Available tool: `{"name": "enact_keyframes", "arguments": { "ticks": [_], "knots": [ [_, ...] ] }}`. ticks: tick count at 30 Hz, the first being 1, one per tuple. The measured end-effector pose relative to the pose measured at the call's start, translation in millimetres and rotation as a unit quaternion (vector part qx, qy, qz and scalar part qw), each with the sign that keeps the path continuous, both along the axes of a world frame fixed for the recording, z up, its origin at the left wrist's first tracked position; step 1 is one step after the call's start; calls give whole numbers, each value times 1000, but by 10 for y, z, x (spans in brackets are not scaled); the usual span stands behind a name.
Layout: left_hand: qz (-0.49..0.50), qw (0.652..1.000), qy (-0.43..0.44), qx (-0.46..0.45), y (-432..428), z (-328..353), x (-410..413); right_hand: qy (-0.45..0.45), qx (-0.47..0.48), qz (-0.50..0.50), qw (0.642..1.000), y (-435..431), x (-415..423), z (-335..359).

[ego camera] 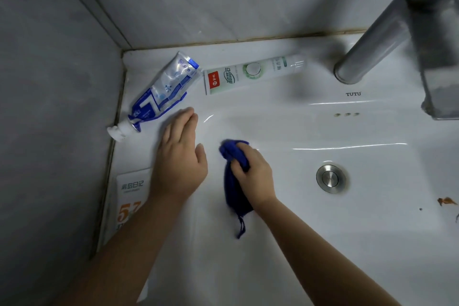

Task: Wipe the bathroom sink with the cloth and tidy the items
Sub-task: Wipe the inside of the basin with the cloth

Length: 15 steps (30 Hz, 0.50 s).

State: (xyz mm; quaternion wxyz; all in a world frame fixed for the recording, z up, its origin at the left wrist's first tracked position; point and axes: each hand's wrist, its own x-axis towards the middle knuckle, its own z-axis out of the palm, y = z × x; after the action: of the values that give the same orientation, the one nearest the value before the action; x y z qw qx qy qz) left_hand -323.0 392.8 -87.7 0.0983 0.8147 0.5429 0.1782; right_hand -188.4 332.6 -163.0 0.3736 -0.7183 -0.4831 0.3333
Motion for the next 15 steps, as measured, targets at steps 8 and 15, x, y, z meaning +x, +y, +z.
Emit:
{"name": "enact_keyframes", "arguments": {
  "ticks": [8,15],
  "knots": [
    [-5,1000,13,8,16,-15,-16,45,73,-20,996,310,-320,306],
    [-11,999,29,27,34,-47,-14,108,136,-181,968,314,59,348]
  ]
}}
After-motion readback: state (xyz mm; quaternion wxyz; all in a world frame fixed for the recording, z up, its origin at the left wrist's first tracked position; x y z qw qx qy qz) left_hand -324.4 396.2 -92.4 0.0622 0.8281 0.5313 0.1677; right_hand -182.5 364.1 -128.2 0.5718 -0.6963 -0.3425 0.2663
